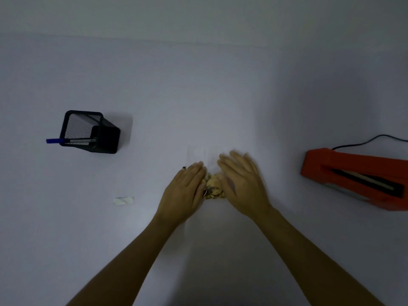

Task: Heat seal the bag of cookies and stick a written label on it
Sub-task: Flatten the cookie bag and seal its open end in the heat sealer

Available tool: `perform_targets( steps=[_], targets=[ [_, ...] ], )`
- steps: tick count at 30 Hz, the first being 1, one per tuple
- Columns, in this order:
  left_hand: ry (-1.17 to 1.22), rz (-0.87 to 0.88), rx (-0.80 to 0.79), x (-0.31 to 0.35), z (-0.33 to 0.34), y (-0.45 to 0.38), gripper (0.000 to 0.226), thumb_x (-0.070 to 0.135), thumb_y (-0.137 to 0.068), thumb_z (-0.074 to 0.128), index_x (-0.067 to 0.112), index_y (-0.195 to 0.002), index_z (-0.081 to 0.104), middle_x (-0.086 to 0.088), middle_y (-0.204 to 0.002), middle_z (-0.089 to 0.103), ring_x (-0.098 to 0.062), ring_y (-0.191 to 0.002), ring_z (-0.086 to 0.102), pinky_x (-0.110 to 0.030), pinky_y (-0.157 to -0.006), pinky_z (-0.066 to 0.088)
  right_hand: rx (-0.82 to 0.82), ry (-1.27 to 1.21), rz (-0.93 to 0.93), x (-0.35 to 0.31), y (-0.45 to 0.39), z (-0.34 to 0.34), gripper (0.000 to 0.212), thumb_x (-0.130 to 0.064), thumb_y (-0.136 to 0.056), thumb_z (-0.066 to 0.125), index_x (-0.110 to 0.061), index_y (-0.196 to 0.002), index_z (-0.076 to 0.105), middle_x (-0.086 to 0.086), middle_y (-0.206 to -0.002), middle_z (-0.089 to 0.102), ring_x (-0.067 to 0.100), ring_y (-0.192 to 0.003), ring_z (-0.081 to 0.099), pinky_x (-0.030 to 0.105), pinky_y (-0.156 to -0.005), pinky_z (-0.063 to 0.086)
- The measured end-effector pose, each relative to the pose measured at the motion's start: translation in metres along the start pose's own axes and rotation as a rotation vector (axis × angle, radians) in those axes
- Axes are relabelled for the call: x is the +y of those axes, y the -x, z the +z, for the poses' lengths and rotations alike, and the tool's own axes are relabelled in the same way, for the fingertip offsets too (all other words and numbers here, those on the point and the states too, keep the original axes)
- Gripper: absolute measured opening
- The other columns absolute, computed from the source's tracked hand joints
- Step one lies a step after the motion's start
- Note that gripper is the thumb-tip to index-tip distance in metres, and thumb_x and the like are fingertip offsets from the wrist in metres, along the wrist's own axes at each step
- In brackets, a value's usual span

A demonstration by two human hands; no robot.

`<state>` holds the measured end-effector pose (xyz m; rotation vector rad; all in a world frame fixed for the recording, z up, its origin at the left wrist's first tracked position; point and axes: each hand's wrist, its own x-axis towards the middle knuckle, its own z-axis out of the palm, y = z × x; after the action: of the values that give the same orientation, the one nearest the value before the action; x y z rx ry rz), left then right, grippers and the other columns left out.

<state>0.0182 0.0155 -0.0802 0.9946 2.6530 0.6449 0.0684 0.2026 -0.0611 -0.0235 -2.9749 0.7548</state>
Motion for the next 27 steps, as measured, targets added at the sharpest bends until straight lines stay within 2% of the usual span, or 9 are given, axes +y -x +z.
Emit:
perform_targets(
  steps=[4,8,11,13,16,18,23,27],
  targets=[
    [0.024,-0.007,0.034,-0.002,0.004,0.001,0.046,0.033,-0.101,0.031,0.007,-0.130,0.055,-0.008,-0.137,0.054,-0.018,-0.129,0.049,-0.035,-0.109,0.039,-0.190,-0.014,-0.077,0.000,-0.001,0.008,0.042,-0.036,-0.100,0.035,-0.017,-0.129,0.059,-0.002,-0.138,0.056,0.020,-0.144,0.026,0.055,-0.117,0.014],
    [0.029,-0.013,0.058,-0.005,0.008,0.002,0.046,0.034,-0.099,0.037,0.006,-0.132,0.052,-0.009,-0.139,0.052,-0.018,-0.130,0.047,-0.034,-0.110,0.037,-0.185,-0.007,-0.069,0.027,0.006,0.002,0.046,-0.039,-0.100,0.029,-0.021,-0.134,0.054,-0.005,-0.141,0.052,0.023,-0.145,0.023,0.060,-0.115,0.013],
    [0.038,-0.018,0.071,-0.006,0.009,0.003,0.052,0.039,-0.099,0.033,0.005,-0.136,0.048,-0.011,-0.142,0.048,-0.019,-0.132,0.044,-0.033,-0.111,0.035,-0.216,0.023,-0.080,0.043,0.011,-0.002,0.049,-0.039,-0.100,0.023,-0.022,-0.139,0.047,-0.007,-0.145,0.045,0.024,-0.146,0.019,0.062,-0.114,0.013],
    [0.048,-0.023,0.085,-0.006,0.011,0.003,0.054,0.041,-0.099,0.033,0.004,-0.136,0.047,-0.012,-0.142,0.048,-0.020,-0.132,0.044,-0.033,-0.109,0.037,-0.199,0.031,-0.097,0.045,0.012,-0.002,0.048,-0.038,-0.100,0.025,-0.020,-0.138,0.049,-0.005,-0.144,0.047,0.025,-0.146,0.020,0.062,-0.114,0.014],
    [0.024,0.027,0.133,-0.010,0.016,0.004,0.047,0.034,-0.098,0.040,0.002,-0.128,0.055,-0.014,-0.134,0.056,-0.024,-0.128,0.049,-0.041,-0.105,0.044,-0.086,0.023,-0.111,0.034,0.008,-0.003,0.046,-0.035,-0.098,0.036,-0.010,-0.128,0.060,0.003,-0.134,0.059,0.028,-0.143,0.028,0.062,-0.113,0.017],
    [0.010,0.043,0.157,-0.012,0.019,0.005,0.044,0.031,-0.097,0.043,0.001,-0.124,0.058,-0.014,-0.129,0.059,-0.025,-0.126,0.050,-0.043,-0.103,0.045,-0.059,0.030,-0.167,0.024,0.001,-0.002,0.047,-0.035,-0.097,0.038,-0.005,-0.126,0.061,0.007,-0.133,0.059,0.030,-0.142,0.030,0.060,-0.114,0.018],
    [0.000,0.054,0.206,-0.013,0.020,0.006,0.042,0.031,-0.096,0.046,0.002,-0.123,0.060,-0.014,-0.128,0.061,-0.024,-0.124,0.052,-0.039,-0.105,0.043,-0.288,0.127,-0.360,0.032,-0.016,0.002,0.057,-0.047,-0.099,0.028,-0.011,-0.137,0.050,0.003,-0.144,0.048,0.031,-0.146,0.018,0.061,-0.115,0.013],
    [-0.021,0.041,0.225,-0.012,0.021,0.006,0.047,0.037,-0.097,0.044,0.004,-0.127,0.057,-0.012,-0.132,0.058,-0.022,-0.127,0.050,-0.035,-0.108,0.039,-0.384,0.286,-0.392,0.071,-0.029,-0.013,0.059,-0.051,-0.100,0.022,-0.017,-0.145,0.036,-0.001,-0.151,0.038,0.034,-0.147,0.013,0.064,-0.114,0.009]
  ],
)
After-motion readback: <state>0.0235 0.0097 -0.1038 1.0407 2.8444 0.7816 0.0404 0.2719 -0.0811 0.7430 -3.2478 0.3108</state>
